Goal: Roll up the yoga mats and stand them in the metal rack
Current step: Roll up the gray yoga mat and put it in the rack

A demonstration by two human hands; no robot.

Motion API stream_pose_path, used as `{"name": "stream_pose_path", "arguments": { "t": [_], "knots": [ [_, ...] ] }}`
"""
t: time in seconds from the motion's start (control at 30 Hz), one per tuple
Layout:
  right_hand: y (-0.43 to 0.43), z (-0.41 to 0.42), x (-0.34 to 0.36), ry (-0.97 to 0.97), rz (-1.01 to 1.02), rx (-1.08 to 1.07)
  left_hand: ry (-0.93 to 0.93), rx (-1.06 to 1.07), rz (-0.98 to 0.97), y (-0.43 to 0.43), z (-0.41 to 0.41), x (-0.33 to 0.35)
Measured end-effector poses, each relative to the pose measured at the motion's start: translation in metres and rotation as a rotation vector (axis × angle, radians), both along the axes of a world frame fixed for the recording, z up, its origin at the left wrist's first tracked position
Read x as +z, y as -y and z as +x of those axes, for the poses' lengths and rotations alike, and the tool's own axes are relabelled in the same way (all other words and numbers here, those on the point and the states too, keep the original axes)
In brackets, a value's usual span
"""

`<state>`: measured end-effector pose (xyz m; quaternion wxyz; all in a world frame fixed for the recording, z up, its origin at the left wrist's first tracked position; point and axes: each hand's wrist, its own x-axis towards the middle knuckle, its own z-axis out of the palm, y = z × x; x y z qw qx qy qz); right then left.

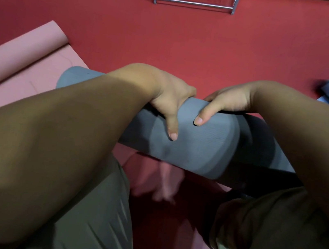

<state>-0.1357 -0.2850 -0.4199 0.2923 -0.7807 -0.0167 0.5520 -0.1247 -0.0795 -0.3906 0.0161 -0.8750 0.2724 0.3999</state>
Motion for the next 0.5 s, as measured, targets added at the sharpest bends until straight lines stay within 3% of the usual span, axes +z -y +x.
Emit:
{"name": "stream_pose_path", "arguments": {
  "t": [0.17,0.5],
  "knots": [
    [-0.008,0.002,0.007,0.032,0.016,0.068,-0.054,0.054,-0.017,-0.007,0.006,0.002],
    [-0.037,-0.007,0.024,0.191,-0.05,0.316,-0.359,0.31,-0.041,-0.026,0.009,0.004]
  ]
}}
